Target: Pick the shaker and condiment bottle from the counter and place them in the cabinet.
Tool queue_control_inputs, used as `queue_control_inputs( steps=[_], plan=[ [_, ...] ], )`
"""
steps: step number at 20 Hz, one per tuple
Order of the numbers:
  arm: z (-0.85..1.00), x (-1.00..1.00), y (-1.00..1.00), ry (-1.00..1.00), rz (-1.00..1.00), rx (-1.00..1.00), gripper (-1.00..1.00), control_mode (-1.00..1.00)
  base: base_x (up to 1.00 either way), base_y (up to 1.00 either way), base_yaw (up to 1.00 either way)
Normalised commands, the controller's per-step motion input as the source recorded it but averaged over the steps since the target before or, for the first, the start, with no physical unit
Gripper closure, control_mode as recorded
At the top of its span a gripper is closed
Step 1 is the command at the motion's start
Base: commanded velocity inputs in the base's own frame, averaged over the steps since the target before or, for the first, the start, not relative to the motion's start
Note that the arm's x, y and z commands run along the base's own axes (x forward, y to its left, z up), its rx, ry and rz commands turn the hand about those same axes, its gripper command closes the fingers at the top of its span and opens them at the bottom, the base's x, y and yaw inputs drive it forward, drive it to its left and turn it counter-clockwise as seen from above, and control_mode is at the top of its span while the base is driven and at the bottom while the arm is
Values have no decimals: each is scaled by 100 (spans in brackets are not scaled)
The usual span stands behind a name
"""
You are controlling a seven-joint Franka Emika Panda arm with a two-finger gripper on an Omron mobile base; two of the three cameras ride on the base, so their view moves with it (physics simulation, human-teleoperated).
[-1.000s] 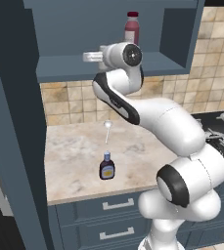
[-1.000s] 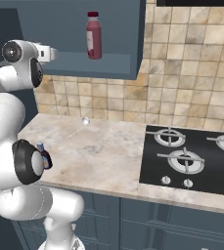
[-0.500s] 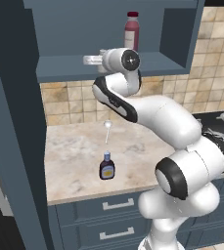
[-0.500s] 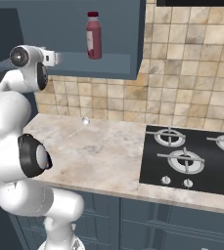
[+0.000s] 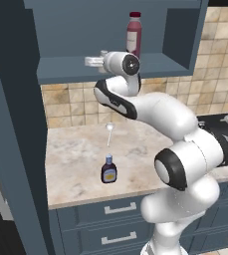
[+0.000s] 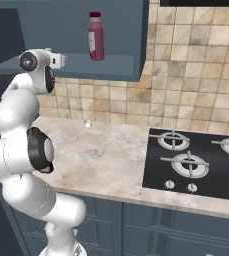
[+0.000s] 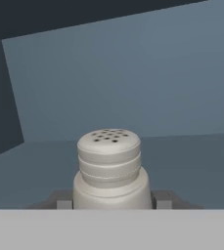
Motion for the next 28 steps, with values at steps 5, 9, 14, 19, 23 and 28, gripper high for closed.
queue_control_inputs(
  steps=[5,9,14,19,23,28],
  plan=[
    [-7,37,8,0,0,0,100,-100,0,0,0],
    [-2,38,13,0,-1,0,100,-100,0,0,0],
    [-10,19,7,0,0,-4,100,-100,0,0,0],
    [-2,3,7,0,0,-3,-100,-100,0,0,0],
    [16,-2,2,0,-1,0,-100,-100,0,0,0],
    [27,-27,0,0,-2,-4,-100,-100,0,0,0]
  ],
)
